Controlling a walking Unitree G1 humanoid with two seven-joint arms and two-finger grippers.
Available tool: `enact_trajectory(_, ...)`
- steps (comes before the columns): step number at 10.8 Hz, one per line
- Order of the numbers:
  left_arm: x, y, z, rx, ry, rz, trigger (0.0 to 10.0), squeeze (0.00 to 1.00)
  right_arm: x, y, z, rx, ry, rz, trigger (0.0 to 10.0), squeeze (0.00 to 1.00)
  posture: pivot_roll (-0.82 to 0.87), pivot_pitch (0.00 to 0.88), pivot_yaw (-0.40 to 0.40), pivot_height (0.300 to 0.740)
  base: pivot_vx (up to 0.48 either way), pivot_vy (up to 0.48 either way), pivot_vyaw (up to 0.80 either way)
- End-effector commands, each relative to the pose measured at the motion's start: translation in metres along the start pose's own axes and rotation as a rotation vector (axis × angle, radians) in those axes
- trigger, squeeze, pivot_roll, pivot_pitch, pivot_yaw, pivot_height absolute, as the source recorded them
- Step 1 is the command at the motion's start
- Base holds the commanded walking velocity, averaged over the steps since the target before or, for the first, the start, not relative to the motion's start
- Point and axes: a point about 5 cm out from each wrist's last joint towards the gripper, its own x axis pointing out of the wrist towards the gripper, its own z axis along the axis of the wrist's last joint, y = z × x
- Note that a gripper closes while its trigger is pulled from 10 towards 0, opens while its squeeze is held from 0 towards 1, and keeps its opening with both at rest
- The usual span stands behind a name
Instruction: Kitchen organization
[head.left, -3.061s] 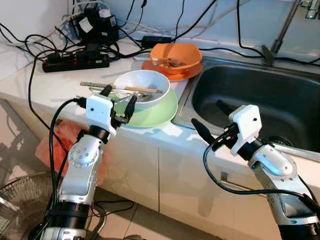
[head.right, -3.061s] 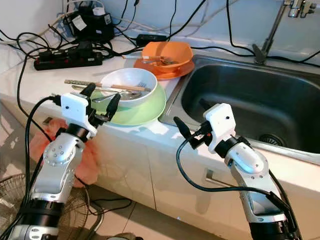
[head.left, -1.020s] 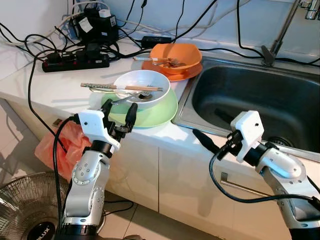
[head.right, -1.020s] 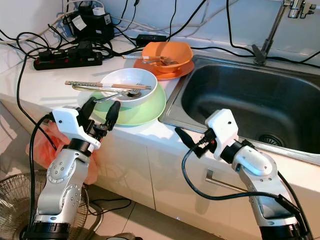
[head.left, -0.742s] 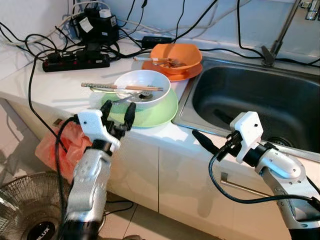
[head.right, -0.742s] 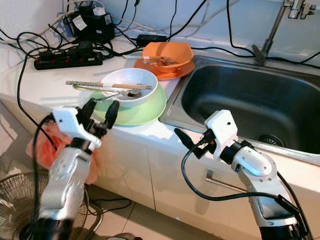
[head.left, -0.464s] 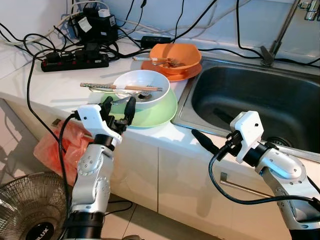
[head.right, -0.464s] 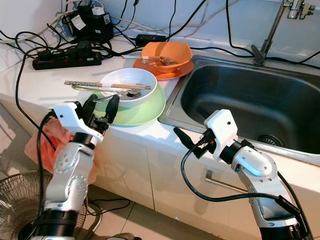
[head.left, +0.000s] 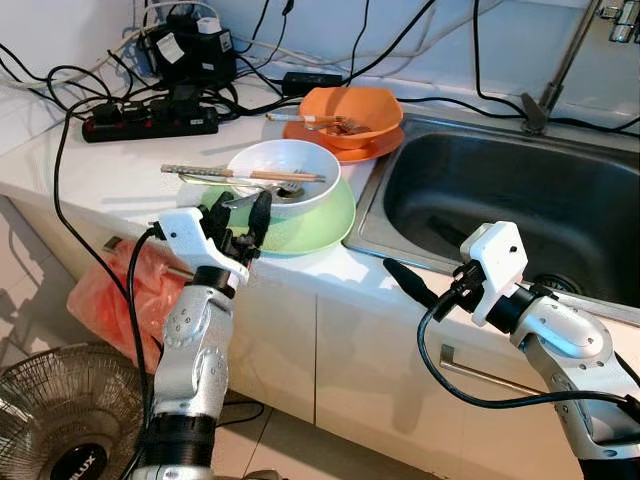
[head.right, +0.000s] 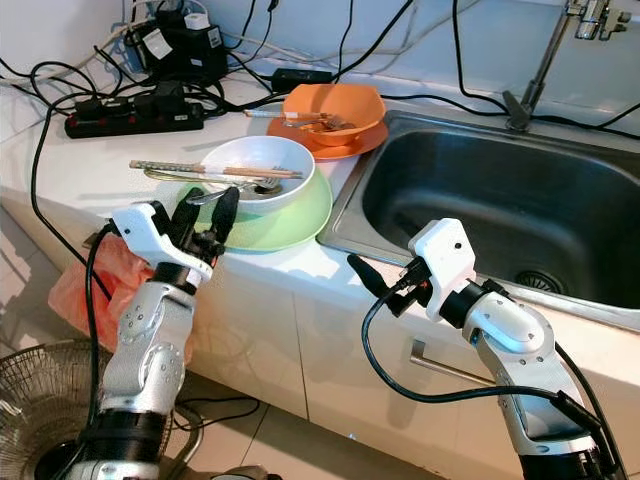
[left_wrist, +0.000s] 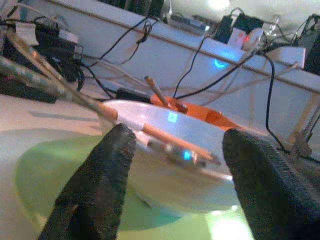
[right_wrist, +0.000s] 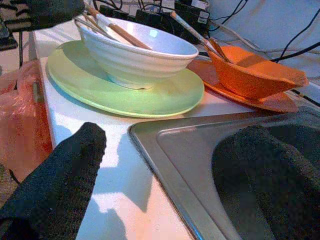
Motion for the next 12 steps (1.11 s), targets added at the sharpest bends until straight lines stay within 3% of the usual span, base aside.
enact_trajectory(1,0.0026,-0.0008,0.0010,-0.011,-0.011,-0.007,0.0,0.00,-0.0020,-0.0028,0.0047,-0.012,-0.011,-0.010,10.0,0.00,0.07,0.000,0.017,0.740,0.000,0.000,0.00)
enact_trajectory(12,0.0067,-0.0035,0.0025,-0.062,-0.031,-0.017,0.0,0.00,-0.0047,-0.0010,0.0008,0.003,0.003,0.004,10.0,0.00,0.07,0.001,0.023,0.740,0.000,0.000,0.00)
